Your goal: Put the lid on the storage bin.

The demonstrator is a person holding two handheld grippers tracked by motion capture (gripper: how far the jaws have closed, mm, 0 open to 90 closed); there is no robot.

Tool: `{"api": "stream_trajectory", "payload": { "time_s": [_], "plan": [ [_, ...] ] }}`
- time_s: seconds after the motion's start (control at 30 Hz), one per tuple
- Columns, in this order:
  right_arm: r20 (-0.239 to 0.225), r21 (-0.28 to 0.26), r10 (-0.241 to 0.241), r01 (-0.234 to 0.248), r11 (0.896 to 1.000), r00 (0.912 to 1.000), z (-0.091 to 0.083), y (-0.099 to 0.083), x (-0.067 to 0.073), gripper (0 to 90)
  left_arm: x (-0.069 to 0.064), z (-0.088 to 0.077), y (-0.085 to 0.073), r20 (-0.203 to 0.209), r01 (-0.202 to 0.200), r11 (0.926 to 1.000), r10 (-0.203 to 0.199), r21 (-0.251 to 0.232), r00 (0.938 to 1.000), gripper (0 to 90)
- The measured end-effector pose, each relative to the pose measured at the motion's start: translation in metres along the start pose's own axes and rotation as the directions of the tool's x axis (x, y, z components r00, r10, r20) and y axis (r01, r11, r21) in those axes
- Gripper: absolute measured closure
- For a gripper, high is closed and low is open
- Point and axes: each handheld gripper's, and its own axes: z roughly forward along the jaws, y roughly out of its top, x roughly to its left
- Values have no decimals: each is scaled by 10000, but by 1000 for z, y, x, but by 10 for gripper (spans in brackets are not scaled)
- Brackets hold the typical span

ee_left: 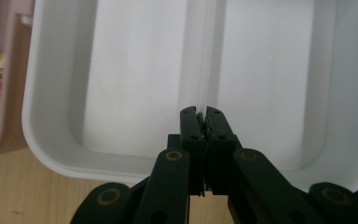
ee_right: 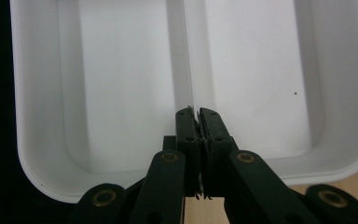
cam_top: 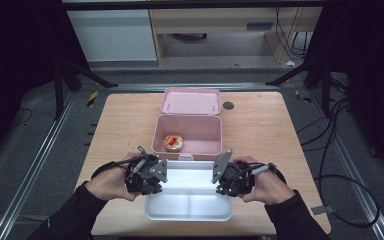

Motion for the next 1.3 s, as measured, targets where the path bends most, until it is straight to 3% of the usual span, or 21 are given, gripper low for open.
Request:
{"api": "stream_trajectory", "payload": {
  "time_s": [0.2,0.63,0.73,0.9,1.3],
  "plan": [
    [275,-84,-15,17,10000,9996,-19,5,-13,879,20,-14,7,-146,-112,9998,110,-138,9998,873],
    [760,-647,-151,200,9977,9970,-43,26,-64,879,70,-46,9,-638,-255,9994,240,-222,9977,873],
    [836,-561,-210,257,9981,9963,-46,31,-73,881,82,-48,10,-561,-98,9997,86,-213,9984,870],
    [872,-500,-192,236,9985,9960,-46,35,-89,882,101,-47,12,-456,-227,9997,224,-75,9987,870],
    [967,-608,128,-70,9981,9952,-37,37,-134,877,149,-41,13,-632,-8,10000,13,72,9980,863]
  ]
}}
